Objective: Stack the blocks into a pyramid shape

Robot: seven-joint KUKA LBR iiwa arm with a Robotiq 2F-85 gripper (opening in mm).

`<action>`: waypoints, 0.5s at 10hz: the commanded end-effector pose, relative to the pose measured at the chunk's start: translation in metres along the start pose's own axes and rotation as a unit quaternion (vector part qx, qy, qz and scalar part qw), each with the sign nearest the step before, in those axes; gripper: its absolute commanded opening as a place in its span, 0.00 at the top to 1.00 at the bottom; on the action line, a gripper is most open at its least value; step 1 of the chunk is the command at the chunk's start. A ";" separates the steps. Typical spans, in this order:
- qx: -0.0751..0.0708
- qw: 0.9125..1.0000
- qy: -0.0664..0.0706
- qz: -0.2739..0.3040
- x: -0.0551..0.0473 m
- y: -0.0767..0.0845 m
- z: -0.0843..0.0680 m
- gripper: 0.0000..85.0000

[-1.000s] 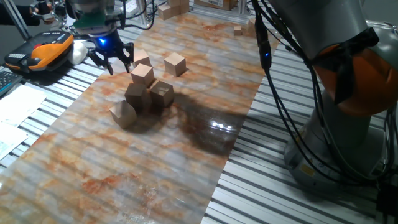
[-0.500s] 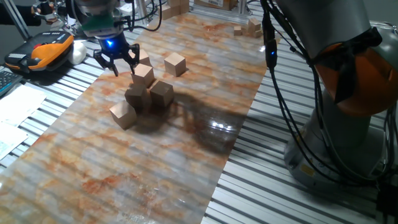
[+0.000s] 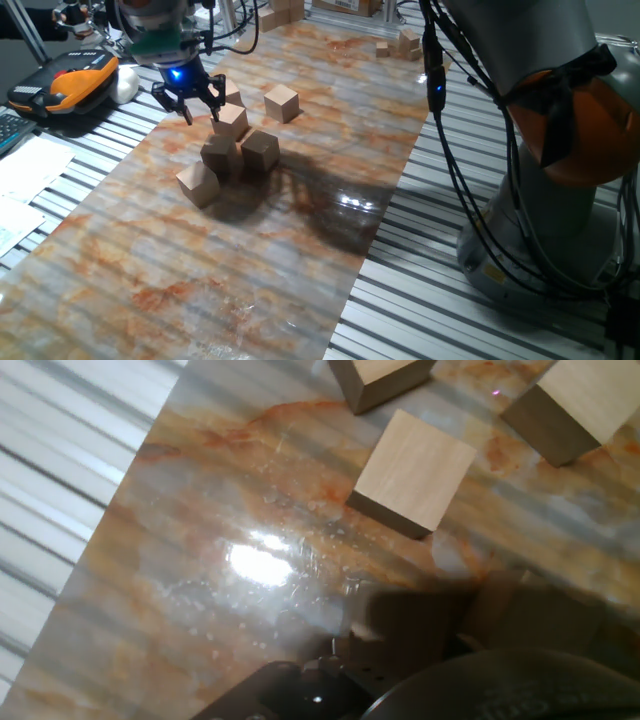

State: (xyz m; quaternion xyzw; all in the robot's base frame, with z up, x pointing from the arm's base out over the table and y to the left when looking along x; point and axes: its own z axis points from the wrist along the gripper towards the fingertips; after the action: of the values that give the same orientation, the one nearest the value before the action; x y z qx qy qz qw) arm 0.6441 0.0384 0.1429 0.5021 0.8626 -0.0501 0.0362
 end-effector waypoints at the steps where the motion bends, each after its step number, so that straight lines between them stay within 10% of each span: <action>1: 0.000 1.000 -0.001 0.003 0.000 -0.001 0.000 0.40; 5: -0.006 1.000 0.004 -0.011 -0.001 -0.001 0.000 0.40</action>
State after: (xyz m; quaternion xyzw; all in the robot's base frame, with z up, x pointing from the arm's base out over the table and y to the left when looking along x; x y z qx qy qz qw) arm 0.6434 0.0372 0.1428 0.4925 0.8685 -0.0437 0.0353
